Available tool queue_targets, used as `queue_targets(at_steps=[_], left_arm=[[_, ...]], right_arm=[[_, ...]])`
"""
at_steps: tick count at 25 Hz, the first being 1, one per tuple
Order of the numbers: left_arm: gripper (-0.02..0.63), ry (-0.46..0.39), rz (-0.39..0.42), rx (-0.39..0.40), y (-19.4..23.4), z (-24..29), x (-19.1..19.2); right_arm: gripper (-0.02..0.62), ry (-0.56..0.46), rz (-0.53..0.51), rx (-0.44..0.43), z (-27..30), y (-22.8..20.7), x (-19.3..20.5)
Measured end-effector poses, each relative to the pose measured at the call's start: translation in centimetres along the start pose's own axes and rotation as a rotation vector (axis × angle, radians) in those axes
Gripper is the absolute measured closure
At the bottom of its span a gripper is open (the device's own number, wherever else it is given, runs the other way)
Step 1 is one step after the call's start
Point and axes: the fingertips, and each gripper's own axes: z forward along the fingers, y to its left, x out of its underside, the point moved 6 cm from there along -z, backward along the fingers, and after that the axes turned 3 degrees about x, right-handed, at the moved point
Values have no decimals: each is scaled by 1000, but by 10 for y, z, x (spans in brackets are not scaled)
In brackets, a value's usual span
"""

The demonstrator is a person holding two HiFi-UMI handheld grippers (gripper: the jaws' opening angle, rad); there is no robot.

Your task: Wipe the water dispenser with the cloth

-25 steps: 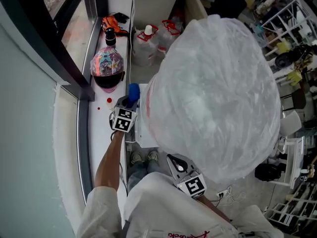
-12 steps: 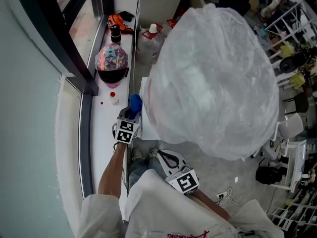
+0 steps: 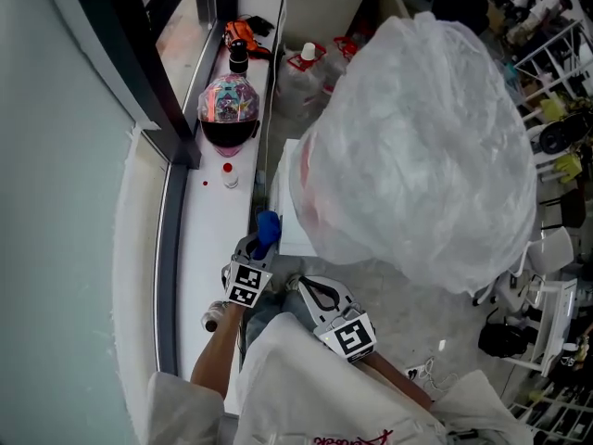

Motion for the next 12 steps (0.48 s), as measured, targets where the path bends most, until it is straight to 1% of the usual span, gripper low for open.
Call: queue_targets(at_steps=[5,10,12], left_arm=[[543,25,20,24,-19,-23,21],[543,32,29,43,-26,-29,24],[543,22,29,35,-22,-31,23]], right_arm=[[580,-7,-25,-11,3,0,-7],[581,2,-32,-13,6,-1,-7],[581,5,-32,-14,6,0,-6]])
